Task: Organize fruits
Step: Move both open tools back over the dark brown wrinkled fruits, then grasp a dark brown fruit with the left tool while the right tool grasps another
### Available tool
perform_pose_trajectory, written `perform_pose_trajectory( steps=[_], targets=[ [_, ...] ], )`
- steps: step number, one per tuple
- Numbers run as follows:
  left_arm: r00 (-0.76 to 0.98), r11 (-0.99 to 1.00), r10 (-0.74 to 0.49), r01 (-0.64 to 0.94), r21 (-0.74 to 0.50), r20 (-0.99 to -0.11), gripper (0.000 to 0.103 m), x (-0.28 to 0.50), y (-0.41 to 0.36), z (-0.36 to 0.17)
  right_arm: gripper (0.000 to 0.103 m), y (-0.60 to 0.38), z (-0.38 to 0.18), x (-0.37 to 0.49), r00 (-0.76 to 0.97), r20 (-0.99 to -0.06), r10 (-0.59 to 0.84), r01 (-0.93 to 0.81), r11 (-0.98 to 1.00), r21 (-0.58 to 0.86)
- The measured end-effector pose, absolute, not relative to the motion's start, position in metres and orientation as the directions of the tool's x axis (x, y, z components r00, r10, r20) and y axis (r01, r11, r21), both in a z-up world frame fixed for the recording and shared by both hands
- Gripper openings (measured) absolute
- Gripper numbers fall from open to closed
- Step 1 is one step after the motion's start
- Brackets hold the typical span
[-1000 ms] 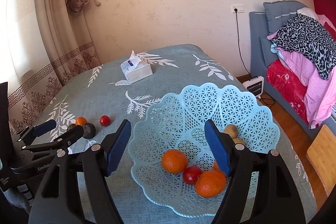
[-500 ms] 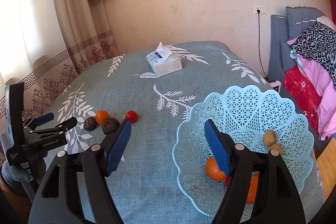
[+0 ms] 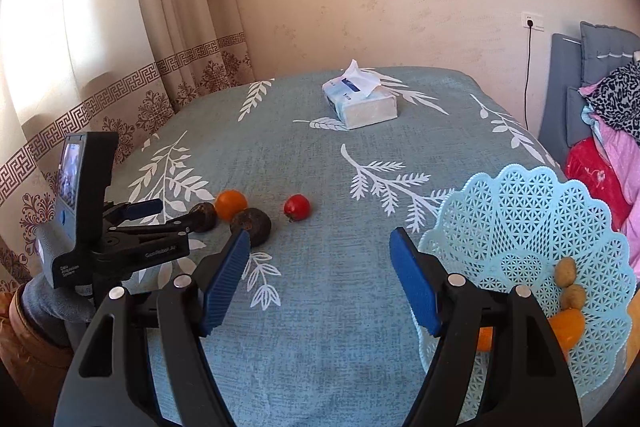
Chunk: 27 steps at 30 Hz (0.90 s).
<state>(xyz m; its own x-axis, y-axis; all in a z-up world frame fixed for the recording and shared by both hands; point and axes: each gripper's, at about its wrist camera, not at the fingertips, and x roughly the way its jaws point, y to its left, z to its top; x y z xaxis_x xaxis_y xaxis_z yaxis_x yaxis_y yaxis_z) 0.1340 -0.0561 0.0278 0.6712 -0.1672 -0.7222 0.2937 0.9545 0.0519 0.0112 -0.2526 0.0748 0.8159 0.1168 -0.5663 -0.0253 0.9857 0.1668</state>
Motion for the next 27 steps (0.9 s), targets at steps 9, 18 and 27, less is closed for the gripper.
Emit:
perform_pose_trajectory(
  steps=[9, 18, 27],
  targets=[
    [0.617, 0.941, -0.264, 0.333, -0.058, -0.741, 0.040, 0.145, -0.056, 0.018, 0.074, -0.228, 0.064, 0.030, 0.770, -0.612, 0.179, -0.087, 0.980, 0.177],
    [0.668, 0.941, -0.296, 0.325, -0.090, -0.682, 0.024, 0.125, -0.040, 0.037, 0.074, -0.207, 0.048, 0.057, 0.700, -0.679, 0.219, -0.128, 0.975, 0.182],
    [0.718, 0.951, -0.290, 0.294, -0.102, -0.633, 0.024, 0.114, -0.023, 0.053, 0.074, -0.182, 0.029, 0.091, 0.644, -0.733, 0.221, -0.146, 0.975, 0.165]
  ],
)
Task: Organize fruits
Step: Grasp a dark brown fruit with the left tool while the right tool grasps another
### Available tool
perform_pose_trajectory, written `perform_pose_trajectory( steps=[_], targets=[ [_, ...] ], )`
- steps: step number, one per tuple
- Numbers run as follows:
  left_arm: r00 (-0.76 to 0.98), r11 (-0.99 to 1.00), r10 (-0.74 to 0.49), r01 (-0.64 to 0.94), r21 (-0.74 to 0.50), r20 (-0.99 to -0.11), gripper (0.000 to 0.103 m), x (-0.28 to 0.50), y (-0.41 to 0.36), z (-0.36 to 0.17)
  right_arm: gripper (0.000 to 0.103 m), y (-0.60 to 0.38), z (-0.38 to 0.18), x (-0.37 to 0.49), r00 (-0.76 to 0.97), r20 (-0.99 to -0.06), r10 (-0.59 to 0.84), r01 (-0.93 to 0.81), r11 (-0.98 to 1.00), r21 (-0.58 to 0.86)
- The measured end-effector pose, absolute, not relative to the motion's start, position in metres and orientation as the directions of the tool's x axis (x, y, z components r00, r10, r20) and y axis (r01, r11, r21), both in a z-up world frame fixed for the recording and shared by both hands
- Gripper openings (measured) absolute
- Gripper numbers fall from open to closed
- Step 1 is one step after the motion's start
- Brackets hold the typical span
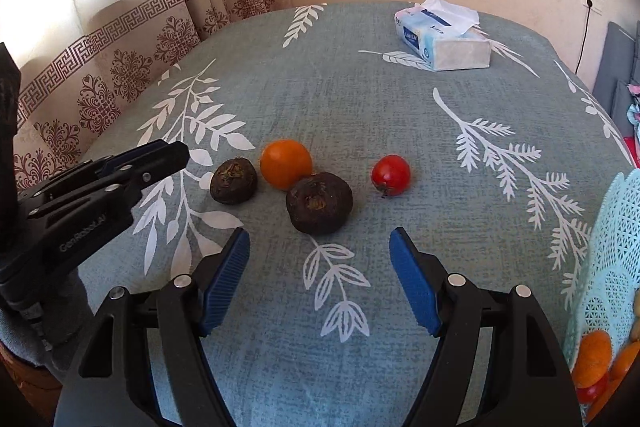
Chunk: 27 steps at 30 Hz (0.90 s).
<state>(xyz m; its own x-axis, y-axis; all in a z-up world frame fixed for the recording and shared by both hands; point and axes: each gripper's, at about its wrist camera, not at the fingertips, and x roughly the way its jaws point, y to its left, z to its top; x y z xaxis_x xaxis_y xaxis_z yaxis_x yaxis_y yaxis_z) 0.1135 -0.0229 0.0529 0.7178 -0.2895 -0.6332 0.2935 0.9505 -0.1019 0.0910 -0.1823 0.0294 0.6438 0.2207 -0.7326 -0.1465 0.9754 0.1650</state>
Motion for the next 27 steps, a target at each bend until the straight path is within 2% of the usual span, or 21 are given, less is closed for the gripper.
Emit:
perform_pose_trajectory(
  steps=[3, 6, 8, 9, 11, 13, 17, 27],
  targets=[
    [0.721, 0.956, -0.278, 0.269, -0.114, -0.635, 0.024, 0.116, -0.018, 0.052, 0.072, -0.172, 0.023, 0.103, 0.633, -0.744, 0.217, -0.164, 0.976, 0.145],
    [0.715, 0.959, -0.274, 0.253, -0.128, -0.643, 0.025, 0.119, -0.014, 0.049, 0.063, -0.164, 0.015, 0.117, 0.616, -0.759, 0.211, -0.169, 0.976, 0.134],
    [0.711, 0.961, -0.269, 0.245, -0.130, -0.649, 0.027, 0.122, -0.013, 0.046, 0.061, -0.162, 0.011, 0.124, 0.618, -0.763, 0.193, -0.155, 0.980, 0.123],
    [0.707, 0.961, -0.267, 0.243, -0.130, -0.654, 0.029, 0.123, -0.013, 0.044, 0.057, -0.162, 0.010, 0.127, 0.619, -0.763, 0.184, -0.148, 0.982, 0.117],
    [0.703, 0.963, -0.262, 0.235, -0.131, -0.661, 0.041, 0.125, -0.013, 0.040, 0.051, -0.164, 0.009, 0.129, 0.626, -0.760, 0.175, -0.136, 0.984, 0.114],
    [0.700, 0.963, -0.261, 0.233, -0.133, -0.664, 0.047, 0.126, -0.013, 0.038, 0.042, -0.168, 0.009, 0.128, 0.629, -0.758, 0.170, -0.128, 0.985, 0.114],
    [0.695, 0.961, -0.267, 0.244, -0.131, -0.667, 0.056, 0.127, -0.017, 0.035, 0.041, -0.173, 0.012, 0.118, 0.640, -0.750, 0.168, -0.129, 0.985, 0.111],
    [0.670, 0.950, -0.267, 0.303, -0.074, -0.692, 0.057, 0.132, -0.041, 0.025, 0.041, -0.184, 0.031, 0.083, 0.686, -0.702, 0.195, -0.138, 0.981, 0.137]
  ],
)
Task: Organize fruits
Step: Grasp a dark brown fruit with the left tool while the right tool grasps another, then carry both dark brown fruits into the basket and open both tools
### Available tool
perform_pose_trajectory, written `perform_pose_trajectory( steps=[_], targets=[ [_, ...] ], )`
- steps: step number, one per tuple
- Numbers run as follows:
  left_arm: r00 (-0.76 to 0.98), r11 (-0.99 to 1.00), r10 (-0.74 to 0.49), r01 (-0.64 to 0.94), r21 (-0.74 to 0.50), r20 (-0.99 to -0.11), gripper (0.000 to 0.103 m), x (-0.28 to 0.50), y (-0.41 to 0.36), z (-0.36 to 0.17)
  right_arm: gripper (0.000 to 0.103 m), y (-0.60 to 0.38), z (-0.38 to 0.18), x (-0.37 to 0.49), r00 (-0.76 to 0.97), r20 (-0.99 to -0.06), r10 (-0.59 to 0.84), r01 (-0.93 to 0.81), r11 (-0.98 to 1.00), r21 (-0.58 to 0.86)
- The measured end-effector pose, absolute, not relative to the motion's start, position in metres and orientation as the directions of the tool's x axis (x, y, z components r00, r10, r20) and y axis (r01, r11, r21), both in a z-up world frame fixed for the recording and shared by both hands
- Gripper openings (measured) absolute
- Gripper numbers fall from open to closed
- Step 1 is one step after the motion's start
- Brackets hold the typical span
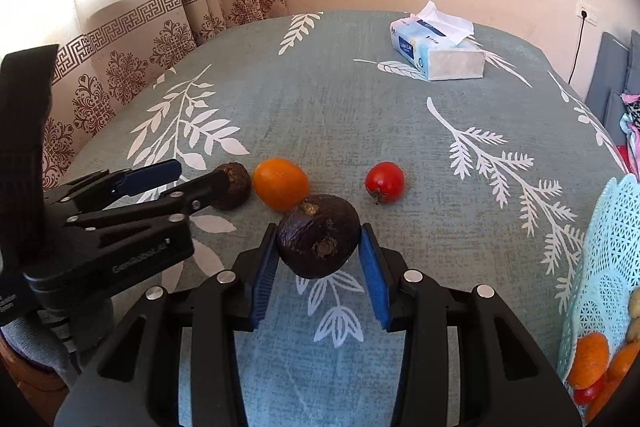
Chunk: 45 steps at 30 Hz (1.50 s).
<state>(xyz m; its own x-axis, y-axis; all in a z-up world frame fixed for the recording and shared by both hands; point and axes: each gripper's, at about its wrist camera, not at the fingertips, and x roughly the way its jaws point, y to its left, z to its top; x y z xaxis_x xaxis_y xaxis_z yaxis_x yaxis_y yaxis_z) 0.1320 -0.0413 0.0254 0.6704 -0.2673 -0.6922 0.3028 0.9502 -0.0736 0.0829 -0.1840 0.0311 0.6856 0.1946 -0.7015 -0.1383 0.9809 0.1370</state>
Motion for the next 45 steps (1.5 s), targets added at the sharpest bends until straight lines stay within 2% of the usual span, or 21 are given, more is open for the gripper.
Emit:
perform_pose_trajectory(
  steps=[7, 20, 27, 41, 44, 45],
  targets=[
    [0.603, 0.940, -0.272, 0.333, -0.073, -0.749, 0.040, 0.146, -0.056, 0.012, 0.042, -0.192, 0.041, 0.063, 0.709, -0.674, 0.207, -0.136, 0.978, 0.157],
    [0.647, 0.941, -0.268, 0.334, -0.050, -0.714, 0.040, 0.135, -0.054, 0.020, 0.041, -0.224, 0.057, 0.032, 0.758, -0.631, 0.169, -0.063, 0.980, 0.186],
    [0.683, 0.950, -0.257, 0.310, -0.048, -0.684, 0.040, 0.123, -0.047, 0.029, 0.041, -0.258, 0.070, 0.014, 0.786, -0.611, 0.093, 0.023, 0.984, 0.179],
    [0.698, 0.947, -0.294, 0.307, -0.099, -0.653, 0.040, 0.086, -0.054, 0.047, 0.042, -0.358, 0.053, -0.022, 0.748, -0.660, -0.061, 0.258, 0.944, 0.205],
    [0.700, 0.941, -0.311, 0.321, -0.105, -0.643, 0.040, 0.076, -0.060, 0.055, 0.049, -0.375, 0.052, -0.031, 0.754, -0.652, -0.082, 0.296, 0.928, 0.226],
    [0.701, 0.939, -0.316, 0.328, -0.104, -0.640, 0.040, 0.073, -0.062, 0.057, 0.054, -0.379, 0.053, -0.034, 0.758, -0.647, -0.084, 0.302, 0.924, 0.234]
  ],
)
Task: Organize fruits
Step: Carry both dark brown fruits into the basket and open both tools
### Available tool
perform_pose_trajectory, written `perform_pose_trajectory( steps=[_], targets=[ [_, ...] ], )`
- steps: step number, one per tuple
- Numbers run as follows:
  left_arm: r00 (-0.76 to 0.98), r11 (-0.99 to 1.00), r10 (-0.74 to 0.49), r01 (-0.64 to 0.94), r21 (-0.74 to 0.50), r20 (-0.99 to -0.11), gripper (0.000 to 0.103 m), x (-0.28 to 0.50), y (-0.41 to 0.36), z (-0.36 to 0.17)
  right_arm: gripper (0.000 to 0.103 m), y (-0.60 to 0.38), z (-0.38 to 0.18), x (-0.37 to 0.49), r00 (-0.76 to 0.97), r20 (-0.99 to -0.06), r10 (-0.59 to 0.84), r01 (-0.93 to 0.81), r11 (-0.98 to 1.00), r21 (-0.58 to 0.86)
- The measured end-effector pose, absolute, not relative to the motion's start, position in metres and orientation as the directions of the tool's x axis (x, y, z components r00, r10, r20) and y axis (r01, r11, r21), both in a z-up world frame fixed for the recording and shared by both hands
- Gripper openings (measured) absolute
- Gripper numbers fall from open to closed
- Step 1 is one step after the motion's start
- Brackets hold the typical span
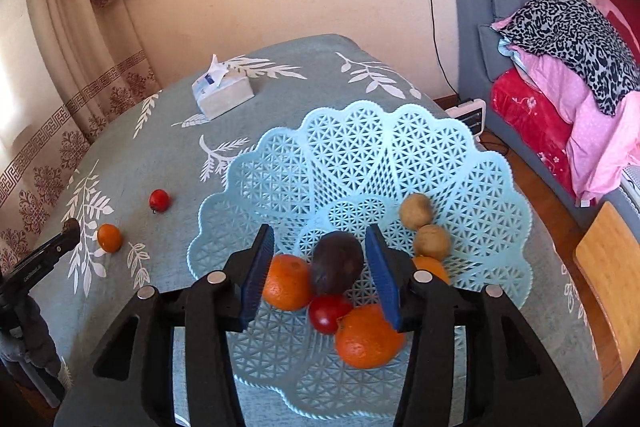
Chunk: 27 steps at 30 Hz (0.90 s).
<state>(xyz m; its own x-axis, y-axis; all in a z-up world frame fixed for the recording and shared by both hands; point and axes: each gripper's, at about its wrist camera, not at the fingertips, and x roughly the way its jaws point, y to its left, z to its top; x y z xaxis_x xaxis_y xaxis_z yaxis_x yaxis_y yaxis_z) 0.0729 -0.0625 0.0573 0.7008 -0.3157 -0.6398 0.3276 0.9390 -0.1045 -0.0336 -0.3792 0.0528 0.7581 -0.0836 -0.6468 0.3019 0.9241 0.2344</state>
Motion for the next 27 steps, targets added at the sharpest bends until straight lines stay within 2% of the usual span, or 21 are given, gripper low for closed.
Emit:
perform_pose_trajectory(
  steps=[2, 27],
  targets=[
    [0.703, 0.933, -0.328, 0.346, -0.101, -0.631, 0.040, 0.066, -0.069, 0.064, 0.058, -0.387, 0.055, -0.040, 0.767, -0.636, -0.088, 0.311, 0.917, 0.248],
    [0.585, 0.779, -0.497, 0.626, -0.034, -0.641, 0.040, 0.025, -0.225, 0.078, 0.058, -0.439, 0.059, -0.088, 0.813, -0.556, -0.174, 0.404, 0.856, 0.322]
  ],
)
